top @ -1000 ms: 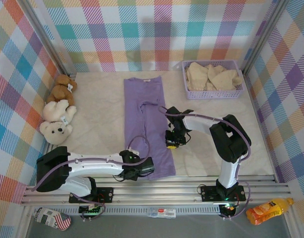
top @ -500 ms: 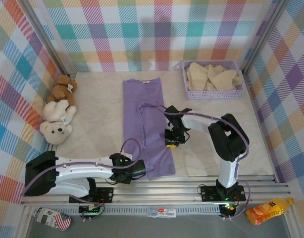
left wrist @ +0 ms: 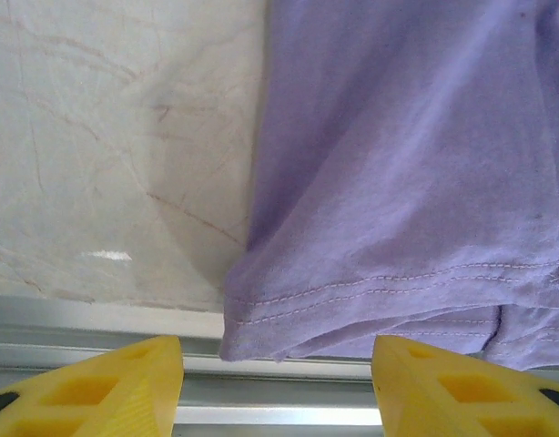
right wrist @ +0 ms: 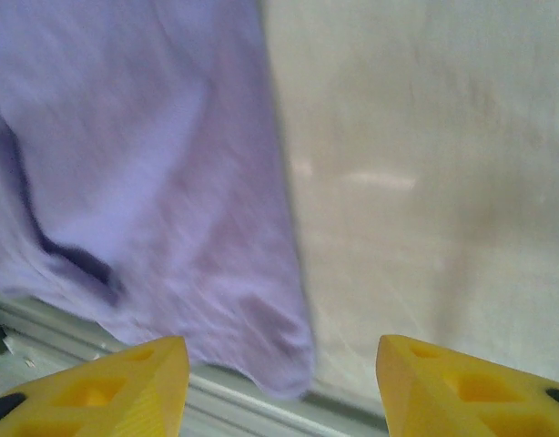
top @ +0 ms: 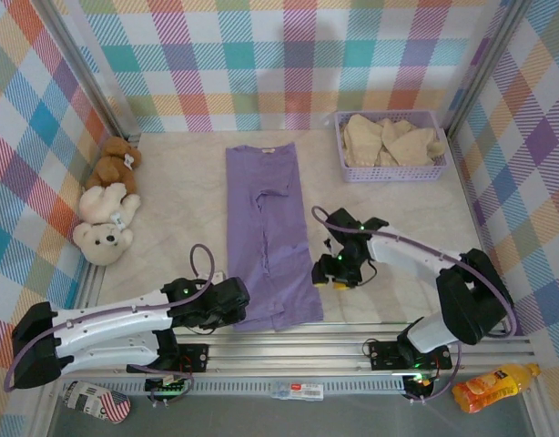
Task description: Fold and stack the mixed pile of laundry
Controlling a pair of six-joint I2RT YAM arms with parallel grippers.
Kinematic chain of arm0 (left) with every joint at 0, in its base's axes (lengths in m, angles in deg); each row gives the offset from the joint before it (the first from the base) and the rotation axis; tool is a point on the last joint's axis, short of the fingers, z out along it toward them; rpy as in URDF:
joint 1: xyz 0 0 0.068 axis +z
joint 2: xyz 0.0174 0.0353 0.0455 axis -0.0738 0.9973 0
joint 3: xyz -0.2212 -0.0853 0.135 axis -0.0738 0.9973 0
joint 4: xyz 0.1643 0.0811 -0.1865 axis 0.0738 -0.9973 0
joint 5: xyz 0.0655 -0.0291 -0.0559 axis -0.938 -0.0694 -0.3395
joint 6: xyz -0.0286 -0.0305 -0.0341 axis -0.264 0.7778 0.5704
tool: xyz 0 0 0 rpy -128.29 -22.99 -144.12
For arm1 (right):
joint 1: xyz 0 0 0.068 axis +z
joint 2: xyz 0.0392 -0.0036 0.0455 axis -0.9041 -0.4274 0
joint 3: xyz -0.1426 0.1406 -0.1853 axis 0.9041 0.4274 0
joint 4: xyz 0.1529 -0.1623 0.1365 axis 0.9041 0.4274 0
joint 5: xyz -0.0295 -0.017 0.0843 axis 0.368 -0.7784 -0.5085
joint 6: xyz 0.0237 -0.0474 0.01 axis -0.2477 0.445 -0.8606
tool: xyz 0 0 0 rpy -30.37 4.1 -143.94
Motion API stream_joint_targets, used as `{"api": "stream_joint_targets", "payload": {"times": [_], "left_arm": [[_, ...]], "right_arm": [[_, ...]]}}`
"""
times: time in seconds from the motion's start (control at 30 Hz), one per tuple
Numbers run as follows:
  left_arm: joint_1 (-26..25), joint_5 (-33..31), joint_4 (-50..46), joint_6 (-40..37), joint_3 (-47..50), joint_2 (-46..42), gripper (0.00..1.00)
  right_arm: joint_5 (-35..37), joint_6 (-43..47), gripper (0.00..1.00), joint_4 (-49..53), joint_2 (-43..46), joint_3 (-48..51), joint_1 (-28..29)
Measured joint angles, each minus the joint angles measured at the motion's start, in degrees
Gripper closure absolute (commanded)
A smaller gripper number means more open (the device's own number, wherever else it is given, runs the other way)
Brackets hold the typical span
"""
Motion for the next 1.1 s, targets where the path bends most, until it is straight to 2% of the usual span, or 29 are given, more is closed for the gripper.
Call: {"api": "stream_joint_targets", "payload": {"times": [0.17,0.33,0.53,0.57,0.67,0.73,0.77,0.87,0.97,1.1], "left_arm": [[0.00,3.13,4.85,3.67,2.47,0.24,0.46],[0.02,4.46,10.40,5.07,3.85,4.61,0.51],[0.00,5.73,14.16,4.79,3.39,11.91,0.63],[0.00,5.92,14.23,4.42,2.75,12.72,0.65],[0.00,6.36,14.34,3.37,1.57,14.71,0.77],[0.00,6.32,14.84,2.91,1.40,15.17,0.89],[0.02,6.29,15.17,2.84,1.40,15.21,0.99],[0.04,6.19,15.47,2.27,1.29,14.73,1.00],[0.66,5.70,14.14,2.08,0.63,13.42,1.00],[6.36,5.35,11.52,0.90,-3.41,9.01,1.00]], "right_arm": [[-3.06,-0.31,0.43,0.37,0.90,5.33,4.31],[-4.02,-0.17,0.44,-0.35,-0.87,5.35,8.35],[-3.26,0.09,0.46,-1.14,-5.55,3.39,9.64],[-2.93,0.17,0.48,-1.20,-6.51,2.49,9.84],[-2.12,1.25,0.65,-1.66,-9.22,-0.57,10.67],[-1.68,1.44,0.76,-2.05,-10.16,-1.79,10.99],[-1.53,1.55,0.84,-2.14,-10.45,-2.08,11.06],[-0.92,1.57,1.00,-1.99,-10.64,-2.29,11.06],[-0.72,1.33,1.00,-0.50,-10.60,-3.69,11.06],[-0.94,1.09,1.00,1.55,-10.10,-9.49,9.75]]}}
